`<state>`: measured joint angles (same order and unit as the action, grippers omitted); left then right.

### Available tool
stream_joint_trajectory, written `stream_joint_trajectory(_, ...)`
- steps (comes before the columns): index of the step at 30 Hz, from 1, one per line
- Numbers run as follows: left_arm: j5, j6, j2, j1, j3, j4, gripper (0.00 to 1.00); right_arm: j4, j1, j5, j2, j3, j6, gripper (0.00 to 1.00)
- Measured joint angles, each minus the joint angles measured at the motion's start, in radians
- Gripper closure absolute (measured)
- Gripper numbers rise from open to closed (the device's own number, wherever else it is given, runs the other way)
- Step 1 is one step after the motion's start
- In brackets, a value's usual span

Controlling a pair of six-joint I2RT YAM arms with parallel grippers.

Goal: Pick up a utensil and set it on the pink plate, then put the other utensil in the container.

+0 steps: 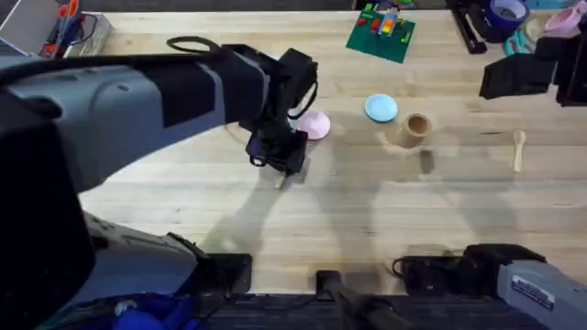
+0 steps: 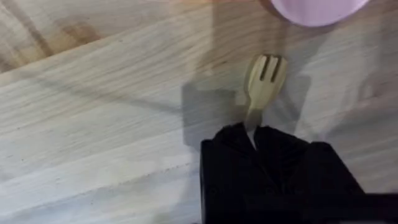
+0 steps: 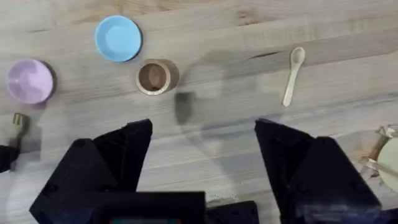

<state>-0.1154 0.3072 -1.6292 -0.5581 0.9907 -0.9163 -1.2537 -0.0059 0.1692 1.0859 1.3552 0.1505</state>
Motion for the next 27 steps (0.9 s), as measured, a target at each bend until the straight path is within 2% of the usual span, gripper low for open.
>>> stream_joint_trajectory(4,-0.029,-0.001,-0.005,0.051,0.003,-0.027,0.96,0.0,0.0,0.0,0.0,0.0,0.0,0.005)
stream_joint_trajectory(5,-0.037,-0.006,-0.012,0.094,0.009,-0.056,0.959,0.0,0.0,0.0,0.0,0.0,0.0,0.005)
stream_joint_trajectory(12,-0.01,-0.038,-0.039,0.17,0.085,-0.122,0.959,0.0,0.0,0.0,0.0,0.0,0.0,0.005)
stream_joint_trajectory(18,0.001,-0.056,-0.04,0.193,0.225,-0.146,0.958,0.0,0.0,0.0,0.0,0.0,0.0,0.005)
stream_joint_trajectory(27,0.003,-0.088,-0.04,0.194,0.405,-0.15,0.959,0.0,0.0,0.0,0.0,0.0,0.0,0.005)
